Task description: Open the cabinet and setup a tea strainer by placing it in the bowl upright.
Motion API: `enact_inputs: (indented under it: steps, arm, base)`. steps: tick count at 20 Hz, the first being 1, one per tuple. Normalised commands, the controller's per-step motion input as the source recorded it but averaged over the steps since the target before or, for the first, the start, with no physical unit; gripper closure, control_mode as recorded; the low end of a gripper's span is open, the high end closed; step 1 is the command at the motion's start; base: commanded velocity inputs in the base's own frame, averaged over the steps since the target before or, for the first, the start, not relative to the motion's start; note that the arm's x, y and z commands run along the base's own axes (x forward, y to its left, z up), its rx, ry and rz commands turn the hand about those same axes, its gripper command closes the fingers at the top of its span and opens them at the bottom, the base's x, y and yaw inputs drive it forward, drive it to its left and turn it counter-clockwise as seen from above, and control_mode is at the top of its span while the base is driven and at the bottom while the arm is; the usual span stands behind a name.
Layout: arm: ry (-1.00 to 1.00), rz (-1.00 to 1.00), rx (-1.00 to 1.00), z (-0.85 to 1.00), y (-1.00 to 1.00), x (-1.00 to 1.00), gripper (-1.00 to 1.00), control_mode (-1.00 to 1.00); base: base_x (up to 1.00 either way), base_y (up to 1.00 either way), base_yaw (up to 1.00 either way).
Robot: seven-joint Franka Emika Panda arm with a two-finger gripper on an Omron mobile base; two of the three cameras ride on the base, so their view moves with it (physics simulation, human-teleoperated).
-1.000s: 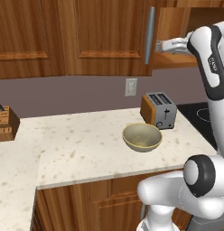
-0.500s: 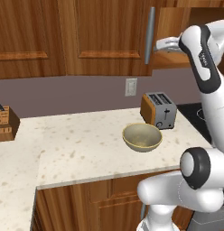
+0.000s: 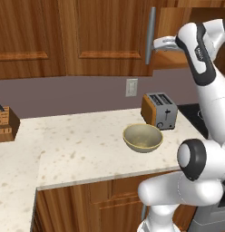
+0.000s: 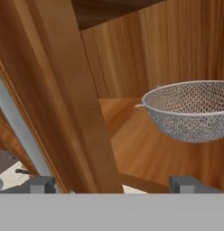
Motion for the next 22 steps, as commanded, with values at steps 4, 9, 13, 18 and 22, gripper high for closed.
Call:
enact_inputs:
  steps: [4, 9, 13, 18, 22]
  arm:
    - [0.0, 0.15, 0.0, 0.0, 0.0, 0.0, -1.0, -1.0]
    - [0.0, 0.13, 0.0, 0.0, 0.06, 0.0, -1.0, -1.0]
    - [0.0, 0.1, 0.0, 0.0, 0.15, 0.02, -1.0, -1.0]
    - [0.0, 0.09, 0.0, 0.0, 0.18, 0.06, -1.0, -1.0]
    - [0.0, 0.09, 0.0, 0.0, 0.16, 0.05, -1.0, -1.0]
  base:
    - [0.0, 0.0, 0.0]
    - [0.0, 0.0, 0.0]
    - [0.0, 0.0, 0.0]
    - [0.0, 0.0, 0.0]
    - [0.0, 0.0, 0.0]
